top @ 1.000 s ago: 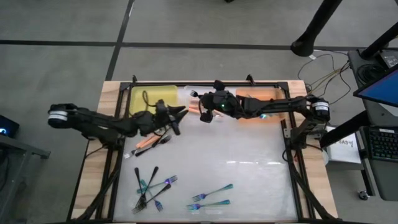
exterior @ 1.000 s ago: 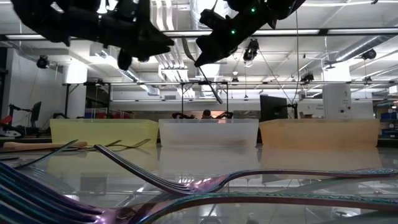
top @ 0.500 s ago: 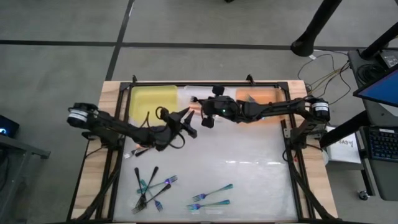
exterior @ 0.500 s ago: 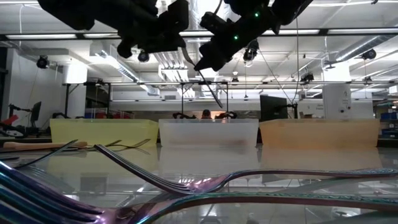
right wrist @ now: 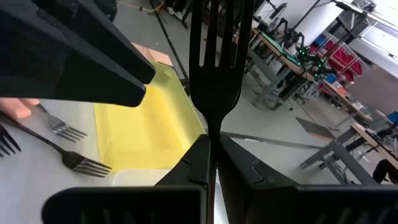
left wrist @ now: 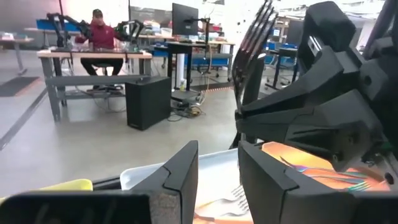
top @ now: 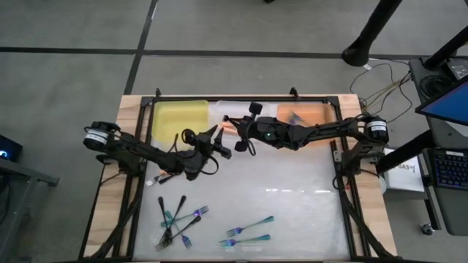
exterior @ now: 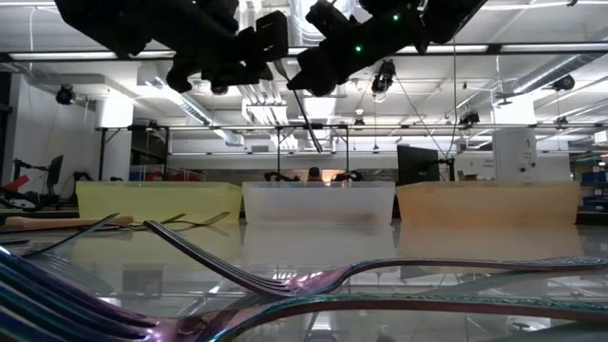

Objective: Sort silverware by color (type)
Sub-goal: Put the black fork into the yellow bin

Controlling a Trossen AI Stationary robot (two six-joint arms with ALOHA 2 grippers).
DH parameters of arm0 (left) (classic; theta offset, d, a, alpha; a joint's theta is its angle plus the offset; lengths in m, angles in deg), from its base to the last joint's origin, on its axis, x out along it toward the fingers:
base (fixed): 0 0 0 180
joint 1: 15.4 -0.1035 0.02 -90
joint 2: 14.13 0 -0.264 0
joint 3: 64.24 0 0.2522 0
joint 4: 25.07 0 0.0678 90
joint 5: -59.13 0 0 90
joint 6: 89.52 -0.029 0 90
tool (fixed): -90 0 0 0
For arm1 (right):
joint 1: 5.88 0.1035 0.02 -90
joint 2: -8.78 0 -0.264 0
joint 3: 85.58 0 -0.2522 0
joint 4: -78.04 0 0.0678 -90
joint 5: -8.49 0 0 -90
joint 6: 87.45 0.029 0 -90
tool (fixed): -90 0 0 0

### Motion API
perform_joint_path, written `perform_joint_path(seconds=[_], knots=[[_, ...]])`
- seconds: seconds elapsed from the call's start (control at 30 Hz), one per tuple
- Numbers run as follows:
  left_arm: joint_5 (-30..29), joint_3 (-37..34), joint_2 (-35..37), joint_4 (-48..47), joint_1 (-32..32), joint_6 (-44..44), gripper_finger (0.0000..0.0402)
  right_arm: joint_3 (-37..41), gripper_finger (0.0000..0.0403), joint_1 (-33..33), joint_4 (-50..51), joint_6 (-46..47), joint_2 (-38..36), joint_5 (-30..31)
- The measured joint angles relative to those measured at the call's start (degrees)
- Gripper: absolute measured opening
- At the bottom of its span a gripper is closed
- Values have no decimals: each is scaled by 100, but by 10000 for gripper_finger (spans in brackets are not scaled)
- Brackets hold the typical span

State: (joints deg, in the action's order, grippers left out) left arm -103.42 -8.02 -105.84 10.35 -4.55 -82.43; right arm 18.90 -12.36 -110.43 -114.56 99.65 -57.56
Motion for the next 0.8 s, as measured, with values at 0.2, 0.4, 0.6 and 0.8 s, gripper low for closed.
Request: perform_joint_path(seconds=[0.2, 0.4, 0.6, 0.8], knots=[[51, 8, -118, 536, 0, -499, 96, 0, 9, 34, -74, 76, 0, -121], [76, 235, -126, 580, 0, -1014, 96, 0, 9, 61, -73, 424, 0, -502], [123, 428, -123, 573, 0, -1422, 96, 0, 9, 84, -70, 467, 2, -491], [140, 448, -121, 575, 4, -1499, 96, 0, 9, 166, -61, 463, 2, -455]])
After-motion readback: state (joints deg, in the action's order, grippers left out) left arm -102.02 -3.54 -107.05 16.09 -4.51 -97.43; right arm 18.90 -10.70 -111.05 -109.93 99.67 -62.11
